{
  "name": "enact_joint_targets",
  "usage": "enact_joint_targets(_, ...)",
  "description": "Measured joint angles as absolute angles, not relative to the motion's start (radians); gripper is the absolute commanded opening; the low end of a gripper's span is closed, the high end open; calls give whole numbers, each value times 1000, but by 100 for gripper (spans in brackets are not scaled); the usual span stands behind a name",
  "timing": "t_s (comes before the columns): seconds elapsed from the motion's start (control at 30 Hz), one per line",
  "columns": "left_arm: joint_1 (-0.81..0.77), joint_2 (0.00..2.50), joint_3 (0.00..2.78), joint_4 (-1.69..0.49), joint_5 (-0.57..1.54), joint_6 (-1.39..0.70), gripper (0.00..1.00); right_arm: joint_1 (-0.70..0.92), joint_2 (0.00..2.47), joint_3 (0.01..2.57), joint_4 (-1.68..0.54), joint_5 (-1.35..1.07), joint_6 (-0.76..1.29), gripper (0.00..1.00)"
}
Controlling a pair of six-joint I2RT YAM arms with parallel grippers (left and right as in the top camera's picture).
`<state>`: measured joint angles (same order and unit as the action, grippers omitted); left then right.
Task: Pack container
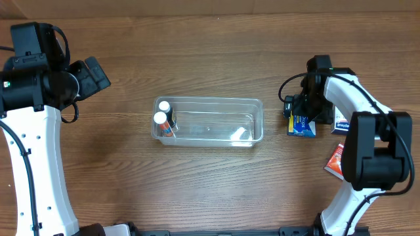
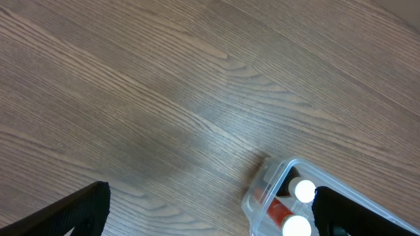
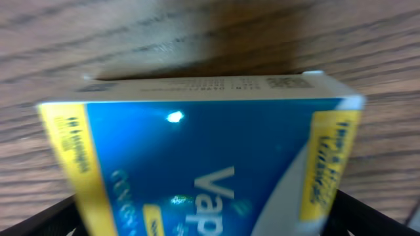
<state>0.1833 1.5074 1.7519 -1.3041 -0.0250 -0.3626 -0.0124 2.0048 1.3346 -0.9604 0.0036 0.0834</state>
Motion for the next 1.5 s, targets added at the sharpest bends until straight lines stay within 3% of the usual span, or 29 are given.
enact_joint_targets(0.07,183,1507,1752,-1304,-25,-363,100,-12,2008,1335,-962,5,84,96)
enact_joint_targets(0.23,183,1507,1752,-1306,-22,-363,100,-12,2008,1334,-962,7,83,74)
enact_joint_targets(0.4,183,1507,1752,-1306,-19,-362,100,-12,2003,1338,-965,7,82,67)
enact_joint_targets(0.87,183,1507,1752,-1306,-19,-360,100,42,1884,1470,-1131,4,99,67)
enact_joint_targets(1.2,183,1507,1752,-1306,-19,-360,100,377,1518,1558,-1122,0,226,68)
enact_joint_targets(1.5,183,1507,1752,-1311,-18,-360,100,556,1611,1534,-1098,4,369,72)
